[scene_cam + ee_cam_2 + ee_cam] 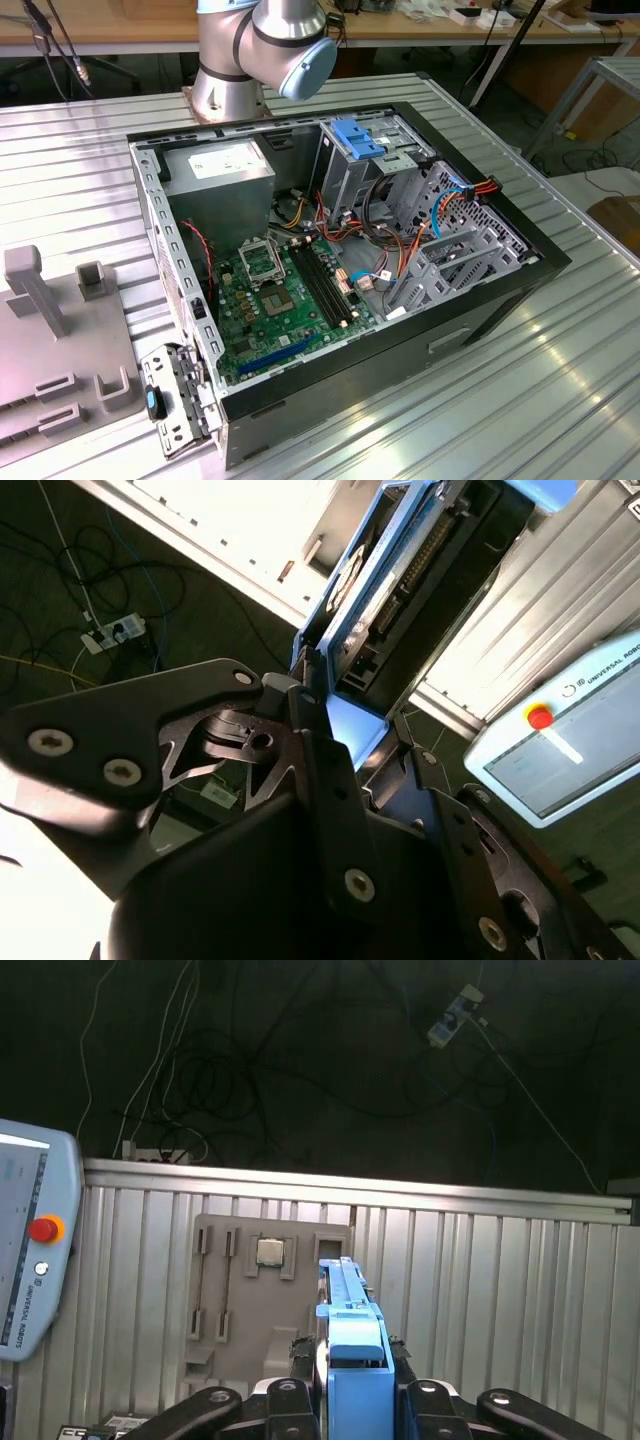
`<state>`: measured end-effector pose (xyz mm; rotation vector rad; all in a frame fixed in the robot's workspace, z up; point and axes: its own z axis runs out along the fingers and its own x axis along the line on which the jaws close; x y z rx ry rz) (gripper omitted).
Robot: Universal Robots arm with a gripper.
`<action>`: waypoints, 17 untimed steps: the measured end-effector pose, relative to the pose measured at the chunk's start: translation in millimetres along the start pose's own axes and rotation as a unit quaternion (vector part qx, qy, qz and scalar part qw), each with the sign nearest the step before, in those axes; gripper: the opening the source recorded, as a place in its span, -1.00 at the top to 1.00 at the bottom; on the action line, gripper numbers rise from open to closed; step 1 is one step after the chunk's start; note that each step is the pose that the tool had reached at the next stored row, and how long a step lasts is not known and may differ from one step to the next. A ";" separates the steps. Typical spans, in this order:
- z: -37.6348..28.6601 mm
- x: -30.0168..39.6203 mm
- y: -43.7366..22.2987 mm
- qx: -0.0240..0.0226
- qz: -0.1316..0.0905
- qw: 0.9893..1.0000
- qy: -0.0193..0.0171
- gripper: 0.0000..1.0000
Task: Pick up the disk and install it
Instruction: 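Pick up the disk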
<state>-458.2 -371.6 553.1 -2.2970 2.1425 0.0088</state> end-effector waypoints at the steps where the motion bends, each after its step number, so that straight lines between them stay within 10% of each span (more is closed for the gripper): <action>1: 0.0 0.1 -0.7 0.000 0.000 1.000 0.000 0.26; 17: 1.1 2.3 -31.9 0.000 0.000 1.000 0.000 0.26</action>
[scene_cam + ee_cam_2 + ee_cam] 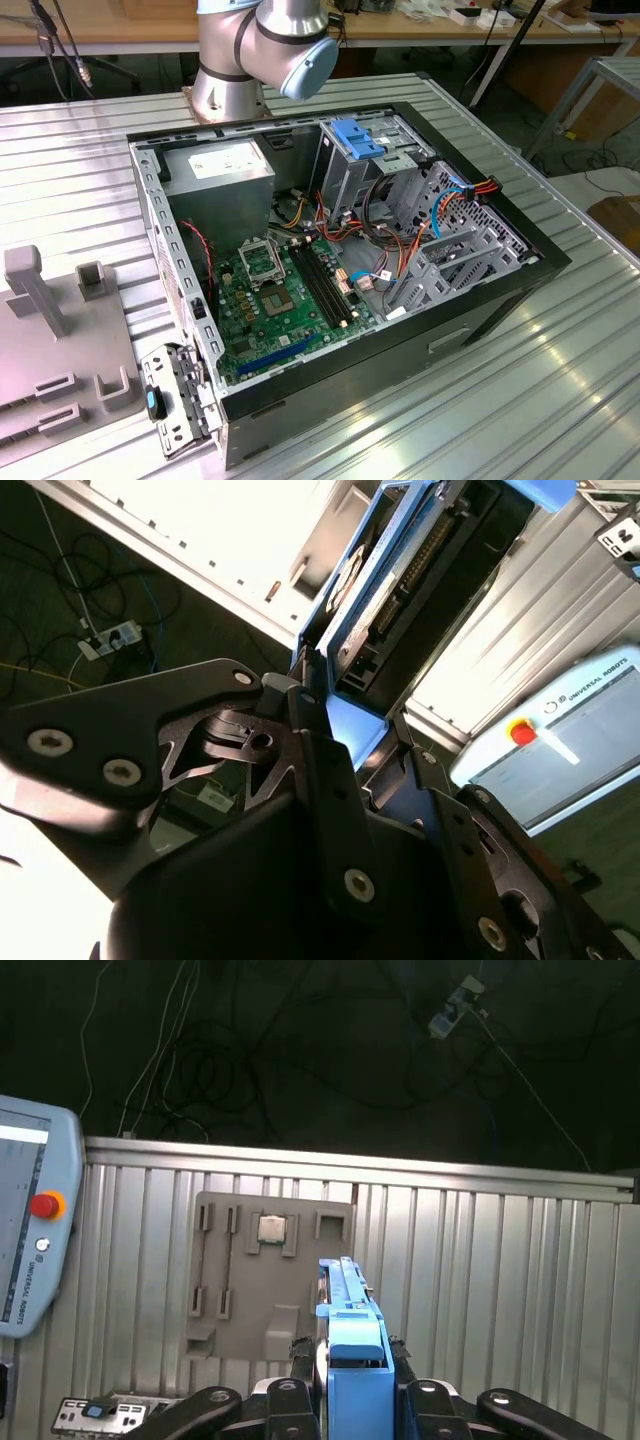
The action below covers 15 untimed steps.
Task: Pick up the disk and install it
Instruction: 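Pick up the disk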
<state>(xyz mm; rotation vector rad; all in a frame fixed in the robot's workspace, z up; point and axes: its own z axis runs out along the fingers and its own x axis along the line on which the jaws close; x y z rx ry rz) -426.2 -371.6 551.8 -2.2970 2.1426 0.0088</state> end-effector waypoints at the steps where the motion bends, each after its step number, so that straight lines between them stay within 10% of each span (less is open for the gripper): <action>1: 0.0 0.1 -1.8 0.000 0.000 1.000 0.000 0.26; 15: 1.0 2.6 -37.2 0.000 0.000 1.000 0.000 0.26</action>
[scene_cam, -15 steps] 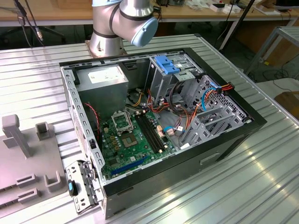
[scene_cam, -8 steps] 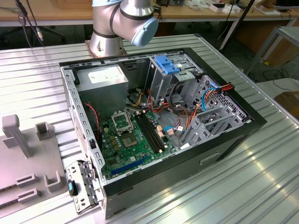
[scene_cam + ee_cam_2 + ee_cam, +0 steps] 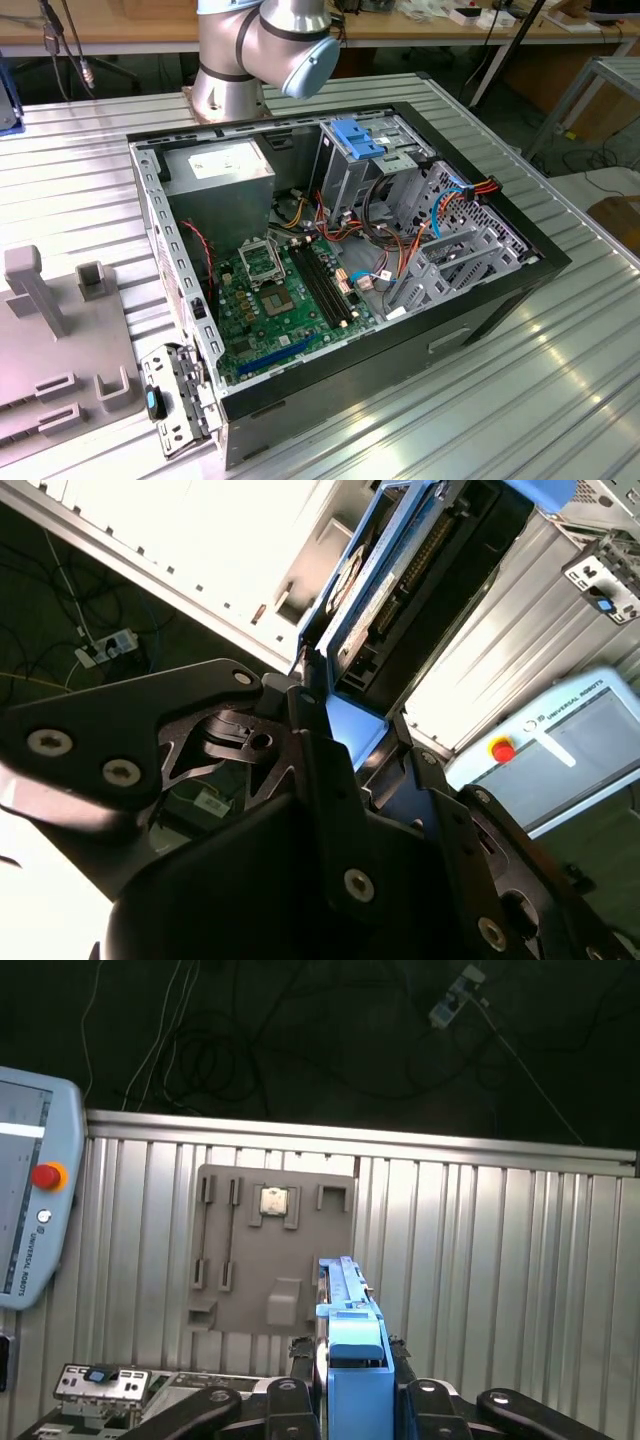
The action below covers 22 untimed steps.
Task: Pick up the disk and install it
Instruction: 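Pick up the disk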
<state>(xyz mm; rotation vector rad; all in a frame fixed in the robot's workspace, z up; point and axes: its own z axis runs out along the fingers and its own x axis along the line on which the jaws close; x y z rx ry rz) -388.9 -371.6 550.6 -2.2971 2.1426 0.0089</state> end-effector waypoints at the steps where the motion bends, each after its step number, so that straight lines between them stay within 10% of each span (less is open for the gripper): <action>1: 0.0 0.2 -2.5 0.000 0.000 1.000 0.000 0.26; 22: 1.1 2.2 -31.4 0.000 0.000 1.000 0.000 0.26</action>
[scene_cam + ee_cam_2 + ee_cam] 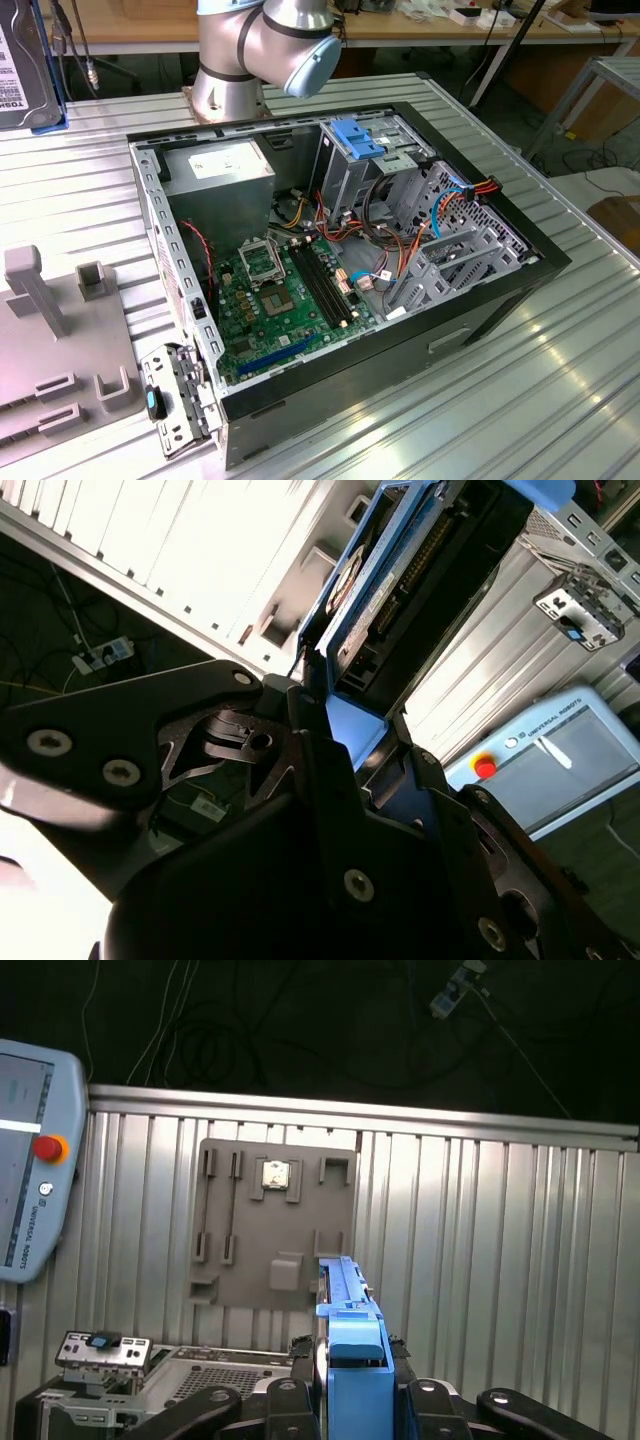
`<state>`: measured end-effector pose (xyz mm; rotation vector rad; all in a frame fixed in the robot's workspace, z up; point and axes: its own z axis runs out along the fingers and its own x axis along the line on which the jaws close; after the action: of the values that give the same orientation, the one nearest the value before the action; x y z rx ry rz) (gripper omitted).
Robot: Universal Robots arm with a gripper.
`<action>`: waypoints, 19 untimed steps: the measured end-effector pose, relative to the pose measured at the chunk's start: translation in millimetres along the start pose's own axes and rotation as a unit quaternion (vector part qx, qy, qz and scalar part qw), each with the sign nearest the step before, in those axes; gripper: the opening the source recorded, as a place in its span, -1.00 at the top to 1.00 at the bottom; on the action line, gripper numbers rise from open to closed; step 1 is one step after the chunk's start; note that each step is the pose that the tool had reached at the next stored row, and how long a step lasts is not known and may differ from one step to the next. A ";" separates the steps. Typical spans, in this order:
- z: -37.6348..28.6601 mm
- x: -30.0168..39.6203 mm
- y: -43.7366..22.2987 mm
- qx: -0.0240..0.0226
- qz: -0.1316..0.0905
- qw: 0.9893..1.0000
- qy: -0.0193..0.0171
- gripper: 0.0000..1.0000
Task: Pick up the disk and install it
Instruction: 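Pick up the disk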
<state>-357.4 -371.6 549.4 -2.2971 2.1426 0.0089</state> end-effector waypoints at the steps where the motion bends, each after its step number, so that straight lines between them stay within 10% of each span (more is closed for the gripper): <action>1: 0.0 0.0 -0.7 0.000 0.000 1.000 0.000 0.26; 19: 0.2 1.3 -18.7 0.000 0.000 1.000 0.000 0.26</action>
<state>-338.6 -371.7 549.1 -2.2970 2.1426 0.0088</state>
